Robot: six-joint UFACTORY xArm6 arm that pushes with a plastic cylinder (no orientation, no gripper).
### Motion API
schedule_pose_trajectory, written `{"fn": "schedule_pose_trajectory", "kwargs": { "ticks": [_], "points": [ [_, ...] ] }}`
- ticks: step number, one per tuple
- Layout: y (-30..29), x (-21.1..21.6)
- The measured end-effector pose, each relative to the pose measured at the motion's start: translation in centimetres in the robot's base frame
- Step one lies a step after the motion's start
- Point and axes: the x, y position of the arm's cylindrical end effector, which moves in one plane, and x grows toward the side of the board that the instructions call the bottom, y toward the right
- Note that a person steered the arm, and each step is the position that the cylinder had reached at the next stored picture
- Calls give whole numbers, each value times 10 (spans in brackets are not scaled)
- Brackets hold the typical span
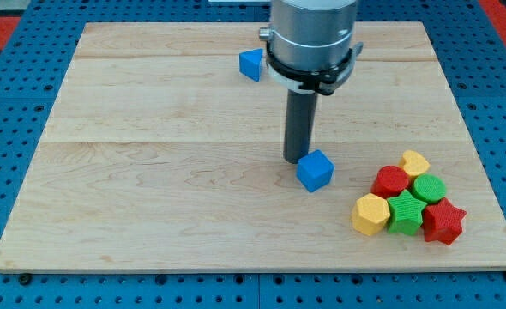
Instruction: Push the blue cube to the yellow hexagon
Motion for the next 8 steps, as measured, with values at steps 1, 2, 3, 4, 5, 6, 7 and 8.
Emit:
{"fn": "schedule_pose_trajectory", "kwargs": {
  "ticks": [1,2,3,4,5,6,7,8],
  "points": [
    [8,15],
    [8,23],
    [2,26],
    [-3,31],
    [0,45],
    [10,51],
    [18,52],
    [24,52]
  ]
}}
